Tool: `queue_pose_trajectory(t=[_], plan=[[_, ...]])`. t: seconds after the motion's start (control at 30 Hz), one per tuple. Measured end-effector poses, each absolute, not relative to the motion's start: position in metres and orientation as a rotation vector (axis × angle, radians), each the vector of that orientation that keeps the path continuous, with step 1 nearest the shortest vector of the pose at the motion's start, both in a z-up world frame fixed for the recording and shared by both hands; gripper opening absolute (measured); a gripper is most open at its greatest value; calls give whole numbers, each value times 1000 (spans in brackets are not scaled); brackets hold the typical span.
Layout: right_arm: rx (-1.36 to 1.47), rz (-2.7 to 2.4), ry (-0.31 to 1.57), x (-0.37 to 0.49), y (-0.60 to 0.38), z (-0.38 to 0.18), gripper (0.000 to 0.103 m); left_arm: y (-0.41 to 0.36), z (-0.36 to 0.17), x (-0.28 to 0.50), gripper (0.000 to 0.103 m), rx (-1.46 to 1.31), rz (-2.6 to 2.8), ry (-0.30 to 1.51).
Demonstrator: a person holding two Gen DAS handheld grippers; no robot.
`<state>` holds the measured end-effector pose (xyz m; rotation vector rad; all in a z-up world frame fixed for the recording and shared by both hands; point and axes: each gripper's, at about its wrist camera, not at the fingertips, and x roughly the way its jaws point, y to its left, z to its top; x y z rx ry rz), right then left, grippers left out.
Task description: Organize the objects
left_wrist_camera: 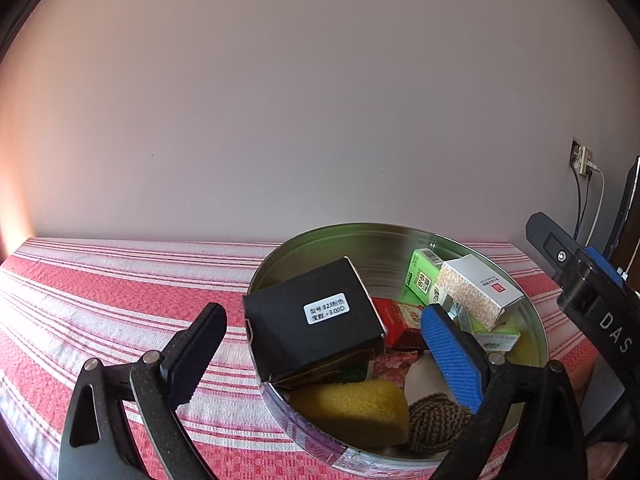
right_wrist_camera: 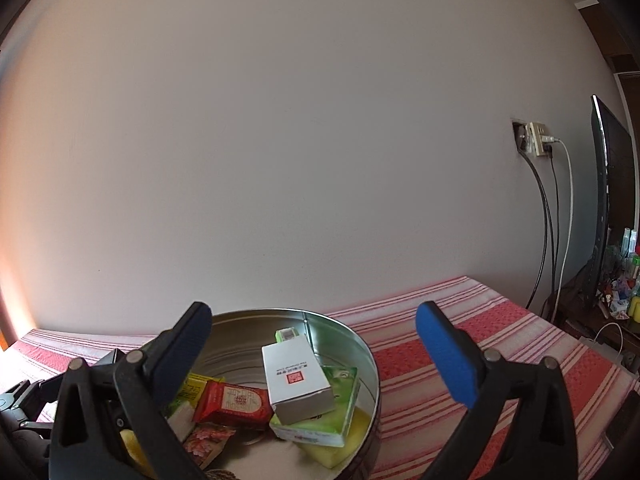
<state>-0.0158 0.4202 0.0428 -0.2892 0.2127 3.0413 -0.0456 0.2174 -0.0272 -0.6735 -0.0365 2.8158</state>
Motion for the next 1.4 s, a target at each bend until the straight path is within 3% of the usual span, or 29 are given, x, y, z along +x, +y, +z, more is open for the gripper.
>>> queue_pose_trajectory(t=[0.27,0.47,0.73,1.4], plan=[[-239,2998,218,0,405,36,103,196,-24,-34,99,-597,2883,42],[-175,2916,110,14,390,35,103,194,-21,-22,99,-543,2976,137],[-4,2844,247,47,396,36,103,178,-19,-14,99,-529,2996,80],[3,2841,119,70,367,39,103,173,-14,0,102,-499,3000,90]])
